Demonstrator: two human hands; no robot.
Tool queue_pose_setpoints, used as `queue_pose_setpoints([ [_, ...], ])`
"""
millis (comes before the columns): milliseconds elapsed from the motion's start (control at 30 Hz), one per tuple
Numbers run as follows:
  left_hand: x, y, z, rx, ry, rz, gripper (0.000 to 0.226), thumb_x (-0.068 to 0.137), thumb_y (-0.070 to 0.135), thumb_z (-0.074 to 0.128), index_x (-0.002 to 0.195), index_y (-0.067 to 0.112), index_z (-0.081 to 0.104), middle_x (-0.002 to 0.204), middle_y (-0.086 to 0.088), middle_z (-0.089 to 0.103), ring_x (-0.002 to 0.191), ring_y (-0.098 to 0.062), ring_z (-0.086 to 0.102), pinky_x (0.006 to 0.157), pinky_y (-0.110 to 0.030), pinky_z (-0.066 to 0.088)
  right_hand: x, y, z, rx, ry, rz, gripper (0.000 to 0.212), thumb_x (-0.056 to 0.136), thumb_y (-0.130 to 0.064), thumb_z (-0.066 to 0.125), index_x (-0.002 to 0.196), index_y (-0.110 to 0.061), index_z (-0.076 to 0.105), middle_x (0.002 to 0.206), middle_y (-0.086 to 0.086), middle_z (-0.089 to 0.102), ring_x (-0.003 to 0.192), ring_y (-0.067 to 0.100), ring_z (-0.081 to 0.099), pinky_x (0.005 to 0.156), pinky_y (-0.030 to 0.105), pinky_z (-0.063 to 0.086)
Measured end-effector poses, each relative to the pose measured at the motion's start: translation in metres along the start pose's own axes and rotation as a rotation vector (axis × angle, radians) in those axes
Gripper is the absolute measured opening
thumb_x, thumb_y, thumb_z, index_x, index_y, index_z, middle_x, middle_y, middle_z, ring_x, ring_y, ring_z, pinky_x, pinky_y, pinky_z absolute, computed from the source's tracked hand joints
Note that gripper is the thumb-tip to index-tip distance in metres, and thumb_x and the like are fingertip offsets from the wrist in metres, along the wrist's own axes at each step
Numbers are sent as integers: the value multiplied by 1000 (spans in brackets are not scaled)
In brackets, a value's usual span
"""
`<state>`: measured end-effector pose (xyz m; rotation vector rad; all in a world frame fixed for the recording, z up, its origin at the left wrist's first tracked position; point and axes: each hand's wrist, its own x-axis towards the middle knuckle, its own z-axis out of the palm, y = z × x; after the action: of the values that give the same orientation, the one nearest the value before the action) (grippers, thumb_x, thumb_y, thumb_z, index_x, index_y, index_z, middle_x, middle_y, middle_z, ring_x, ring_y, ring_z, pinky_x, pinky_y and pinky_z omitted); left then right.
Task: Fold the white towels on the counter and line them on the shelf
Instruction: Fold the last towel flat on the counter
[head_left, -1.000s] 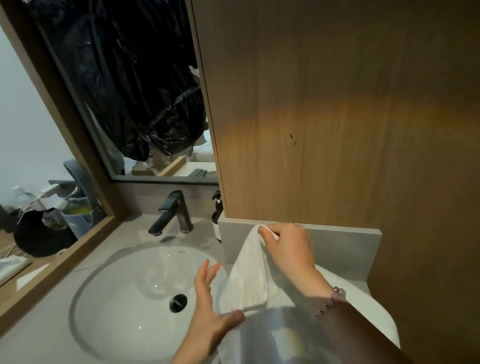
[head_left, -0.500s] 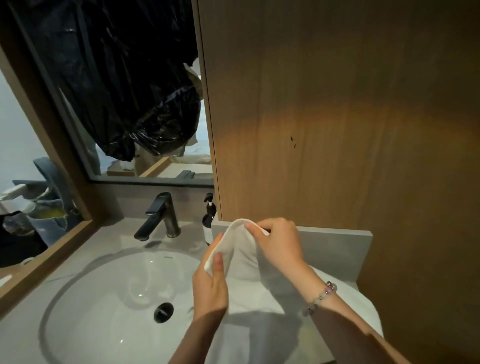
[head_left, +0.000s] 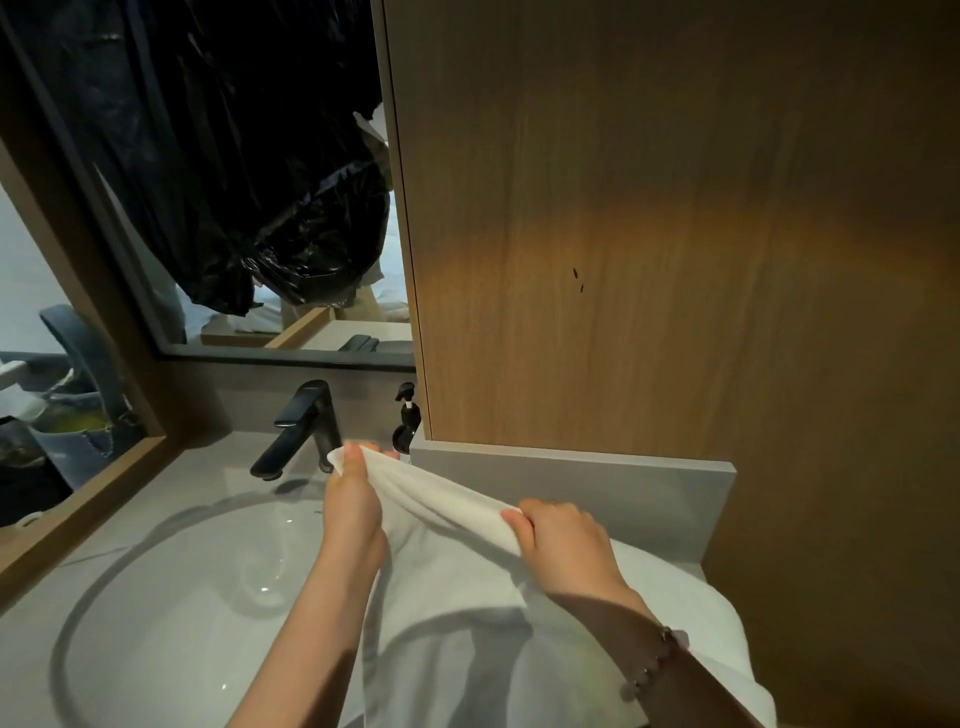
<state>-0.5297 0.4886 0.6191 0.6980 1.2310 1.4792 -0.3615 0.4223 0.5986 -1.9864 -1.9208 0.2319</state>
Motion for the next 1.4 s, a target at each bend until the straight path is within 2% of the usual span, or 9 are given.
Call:
queue_pose_setpoints([
  [333,26,12,-18,-167,130,-107,31,101,36,35,77,22,49,77,5,53,69,-8,51,65,-22,43,-40,49,21,-39,-80,130,31,100,-38,28,118,-24,50,118,-1,59,108,22,53,79,31,36],
  [500,31,29,-34,-100,279,-134,30,101,36,38,74,25,47,77,7,51,66,-7,48,76,-25,45,-54,79,4,112,-105,100,45,90,-59,31,67,-21,36,72,-3,51,74,17,49,66,32,33],
  [633,42,34,-43,38,294,-98,29,99,43,36,90,24,55,77,6,53,68,-9,49,85,-30,45,-48,74,-11,257,-55,8,48,95,-44,44,56,-19,34,54,-3,36,53,9,33,58,26,29],
  [733,36,38,-42,252,122,115,36,101,42,30,103,21,58,82,3,57,70,-12,50,68,-27,44,-38,64,-18,429,38,6,50,95,-39,44,51,-20,29,44,-8,28,46,8,29,51,24,22],
  [900,0,43,-25,775,-368,516,35,101,38,22,111,37,56,101,26,58,91,3,53,75,-20,38,-16,43,-20,434,107,-41,54,97,-35,44,48,-21,23,40,-7,23,43,10,27,49,24,20],
  [1000,-25,30,-5,845,-675,491,29,101,29,30,115,35,55,103,34,52,89,30,45,75,4,33,-4,24,-24,422,135,-65,55,97,-36,45,49,-20,24,45,-5,24,46,10,22,50,27,19],
  [1100,-42,8,7,811,-904,394,25,100,25,37,108,39,56,96,37,59,92,28,49,80,-1,38,5,10,-28,412,147,-109,54,97,-38,44,49,-19,27,46,-3,28,50,15,27,50,28,21],
  [1267,-43,-15,11,879,-823,415,23,98,30,45,86,24,65,80,11,67,80,0,60,69,-11,40,7,2,-29,385,160,-117,56,97,-40,43,47,-19,27,44,-3,28,47,13,26,50,26,22],
  [1400,-46,-15,10,783,-708,425,25,97,21,48,75,30,57,71,11,61,66,10,55,62,-7,39,5,2,-25,374,170,-131,55,96,-41,44,48,-19,29,45,-3,30,47,13,28,51,26,23],
])
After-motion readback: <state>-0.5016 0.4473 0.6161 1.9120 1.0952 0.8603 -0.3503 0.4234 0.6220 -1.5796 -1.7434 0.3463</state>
